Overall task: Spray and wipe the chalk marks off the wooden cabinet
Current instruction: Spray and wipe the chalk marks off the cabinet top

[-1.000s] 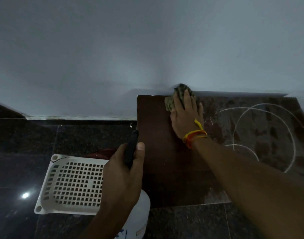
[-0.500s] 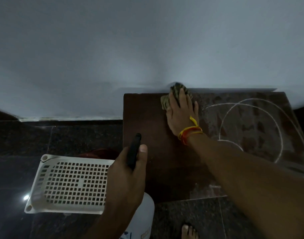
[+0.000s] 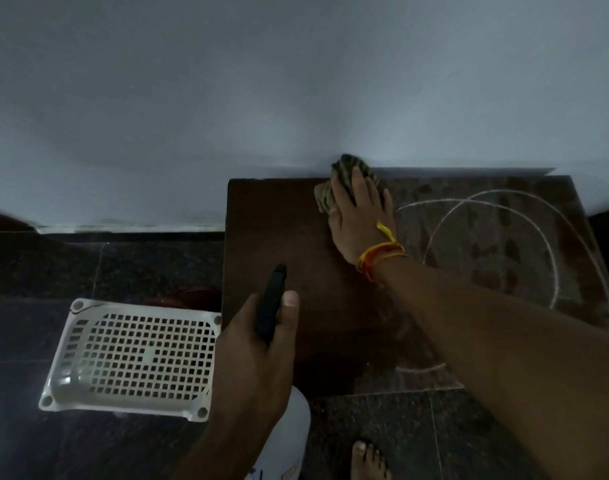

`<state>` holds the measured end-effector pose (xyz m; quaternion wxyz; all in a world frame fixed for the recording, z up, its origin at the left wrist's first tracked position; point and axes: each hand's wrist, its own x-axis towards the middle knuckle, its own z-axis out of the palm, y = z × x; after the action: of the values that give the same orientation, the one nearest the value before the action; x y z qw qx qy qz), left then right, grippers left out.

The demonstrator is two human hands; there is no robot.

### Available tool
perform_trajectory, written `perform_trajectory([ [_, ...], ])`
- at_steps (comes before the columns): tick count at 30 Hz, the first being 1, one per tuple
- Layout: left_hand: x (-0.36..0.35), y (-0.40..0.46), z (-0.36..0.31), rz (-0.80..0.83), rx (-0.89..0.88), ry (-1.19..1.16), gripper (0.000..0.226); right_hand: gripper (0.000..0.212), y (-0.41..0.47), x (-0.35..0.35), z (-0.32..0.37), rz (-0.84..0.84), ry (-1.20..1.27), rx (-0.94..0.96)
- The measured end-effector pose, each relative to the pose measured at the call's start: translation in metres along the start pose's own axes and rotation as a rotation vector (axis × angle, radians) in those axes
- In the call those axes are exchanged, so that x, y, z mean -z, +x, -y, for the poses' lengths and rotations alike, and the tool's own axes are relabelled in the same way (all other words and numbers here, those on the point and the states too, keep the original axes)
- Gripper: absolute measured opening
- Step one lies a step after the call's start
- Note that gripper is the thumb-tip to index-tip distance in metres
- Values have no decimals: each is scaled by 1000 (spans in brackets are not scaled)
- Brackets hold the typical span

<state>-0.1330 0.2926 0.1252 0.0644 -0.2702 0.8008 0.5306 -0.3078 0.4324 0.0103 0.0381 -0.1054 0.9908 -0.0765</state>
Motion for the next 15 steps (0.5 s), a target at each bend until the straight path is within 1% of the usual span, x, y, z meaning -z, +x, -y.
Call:
perform_trajectory([
  [3,-6,1,2,1,-12,16,44,62,-27,-3,6,-32,15,-22],
  [6,-10,5,-4,-32,-10,0,45,62,-53,-3,3,36,16,5],
  [9,-13,7,-9,-44,5,-17,45,58,-31,3,-12,44,-13,68],
  [11,-14,7,-9,-47,20,-48,43,58,-15,3,-16,45,-32,73],
  [13,-16,5,-7,-49,26,-48,42,59,-17,1,-15,31,-46,49],
  [15,-17,1,-5,-58,33,-33,42,62,-38,0,-12,36,-18,23],
])
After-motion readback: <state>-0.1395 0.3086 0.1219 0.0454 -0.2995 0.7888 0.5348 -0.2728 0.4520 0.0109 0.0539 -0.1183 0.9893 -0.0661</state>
